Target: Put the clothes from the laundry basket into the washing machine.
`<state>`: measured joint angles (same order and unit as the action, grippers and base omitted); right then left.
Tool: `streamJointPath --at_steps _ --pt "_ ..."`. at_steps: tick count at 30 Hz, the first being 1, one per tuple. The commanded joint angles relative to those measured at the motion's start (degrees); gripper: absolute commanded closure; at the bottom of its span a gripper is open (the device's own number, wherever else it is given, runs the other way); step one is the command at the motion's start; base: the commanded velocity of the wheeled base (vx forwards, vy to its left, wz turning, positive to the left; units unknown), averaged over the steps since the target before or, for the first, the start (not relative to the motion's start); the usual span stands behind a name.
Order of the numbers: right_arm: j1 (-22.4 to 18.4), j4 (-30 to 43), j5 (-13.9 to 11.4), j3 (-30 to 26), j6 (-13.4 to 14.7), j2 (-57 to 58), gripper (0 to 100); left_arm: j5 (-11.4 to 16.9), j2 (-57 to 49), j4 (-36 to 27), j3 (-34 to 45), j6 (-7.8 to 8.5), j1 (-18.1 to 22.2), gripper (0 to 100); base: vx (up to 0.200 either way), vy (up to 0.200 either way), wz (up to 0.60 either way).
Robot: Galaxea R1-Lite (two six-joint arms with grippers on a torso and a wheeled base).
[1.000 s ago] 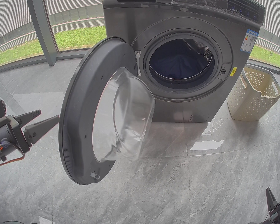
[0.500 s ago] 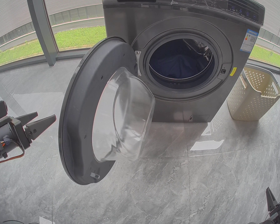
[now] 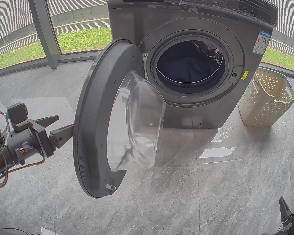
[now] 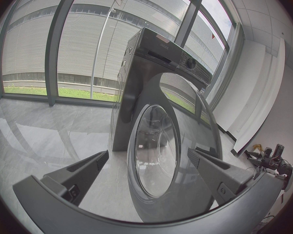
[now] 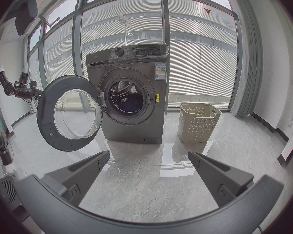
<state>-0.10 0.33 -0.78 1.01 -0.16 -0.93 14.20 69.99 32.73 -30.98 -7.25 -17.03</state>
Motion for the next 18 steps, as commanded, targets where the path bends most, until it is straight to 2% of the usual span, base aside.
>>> streamJointPath --at_steps 1,6,9,16,18 --pt "0.0 0.0 0.0 -0.8 0.0 0.9 0 -2.2 5.3 3.1 -0.5 0.40 -4.2 0 0.000 0.000 0.00" --pt "0.0 0.0 0.0 -0.8 0.0 0.9 0 -2.8 9.3 5.2 -3.9 0.31 -6.5 0 0.000 0.000 0.00" --pt "0.0 0.0 0.0 -0.8 0.0 0.9 0 -4.1 11.1 5.3 -6.1 0.31 -8.0 0 0.000 0.000 0.00" --pt "-0.1 0.0 0.0 -0.8 0.0 0.9 0 -5.5 15.9 5.5 -10.7 0.31 -9.4 0 0.000 0.000 0.00" --pt "-0.1 -0.1 0.0 -0.8 0.0 0.9 0 -7.1 18.7 7.3 -13.1 0.05 -9.8 0 0.000 0.000 0.00"
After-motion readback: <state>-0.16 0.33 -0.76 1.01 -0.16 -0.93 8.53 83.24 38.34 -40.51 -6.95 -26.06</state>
